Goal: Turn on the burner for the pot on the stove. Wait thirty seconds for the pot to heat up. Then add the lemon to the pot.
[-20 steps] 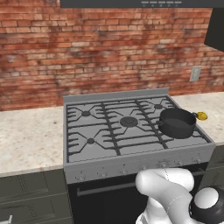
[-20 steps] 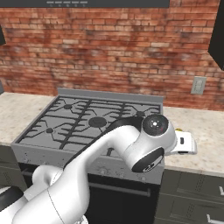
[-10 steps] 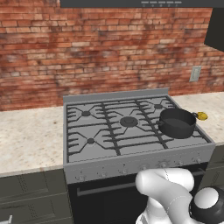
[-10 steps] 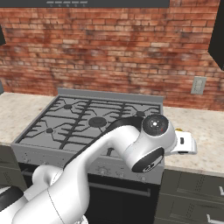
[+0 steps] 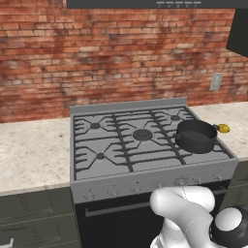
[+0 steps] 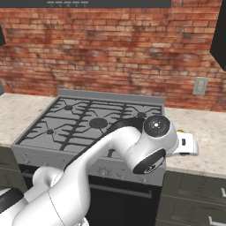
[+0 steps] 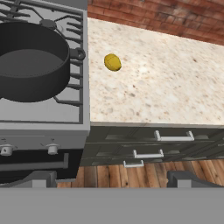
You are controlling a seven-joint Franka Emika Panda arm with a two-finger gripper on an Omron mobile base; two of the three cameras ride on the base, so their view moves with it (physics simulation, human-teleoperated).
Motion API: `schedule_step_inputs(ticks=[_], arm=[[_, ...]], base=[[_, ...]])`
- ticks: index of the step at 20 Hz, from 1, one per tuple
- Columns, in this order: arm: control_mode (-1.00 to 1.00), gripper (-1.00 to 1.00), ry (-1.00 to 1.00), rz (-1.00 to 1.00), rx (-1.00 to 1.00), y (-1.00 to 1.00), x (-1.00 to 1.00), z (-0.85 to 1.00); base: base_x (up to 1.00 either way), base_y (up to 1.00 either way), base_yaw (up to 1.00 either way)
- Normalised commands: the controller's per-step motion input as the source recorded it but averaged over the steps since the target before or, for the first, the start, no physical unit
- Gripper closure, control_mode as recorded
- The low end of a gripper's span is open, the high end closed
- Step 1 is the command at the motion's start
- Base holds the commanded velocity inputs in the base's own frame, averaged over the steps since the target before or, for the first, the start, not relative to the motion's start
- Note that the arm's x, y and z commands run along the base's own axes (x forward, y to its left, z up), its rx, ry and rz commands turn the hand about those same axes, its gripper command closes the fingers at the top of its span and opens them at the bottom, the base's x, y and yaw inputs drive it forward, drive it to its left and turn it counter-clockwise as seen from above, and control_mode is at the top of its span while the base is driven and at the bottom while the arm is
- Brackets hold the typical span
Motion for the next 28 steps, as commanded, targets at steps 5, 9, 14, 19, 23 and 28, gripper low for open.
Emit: schedule_step_inputs(ticks=[5,9,14,19,23,28], arm=[[-1.0,-1.0,0.0,0.0,0.0,0.0,0.0,0.0],[-1.0,-1.0,0.0,0.0,0.0,0.0,0.0,0.0],[-1.0,-1.0,0.0,0.0,0.0,0.0,0.0,0.0],[-1.0,-1.0,0.0,0.0,0.0,0.0,0.0,0.0],[-1.0,-1.0,0.0,0.0,0.0,0.0,0.0,0.0],[-1.0,-1.0,0.0,0.0,0.0,0.0,0.0,0.0]], base=[[0.0,0.0,0.0],[0.0,0.0,0.0],[0.0,0.0,0.0],[0.0,0.0,0.0],[0.0,0.0,0.0],[0.0,0.0,0.0]])
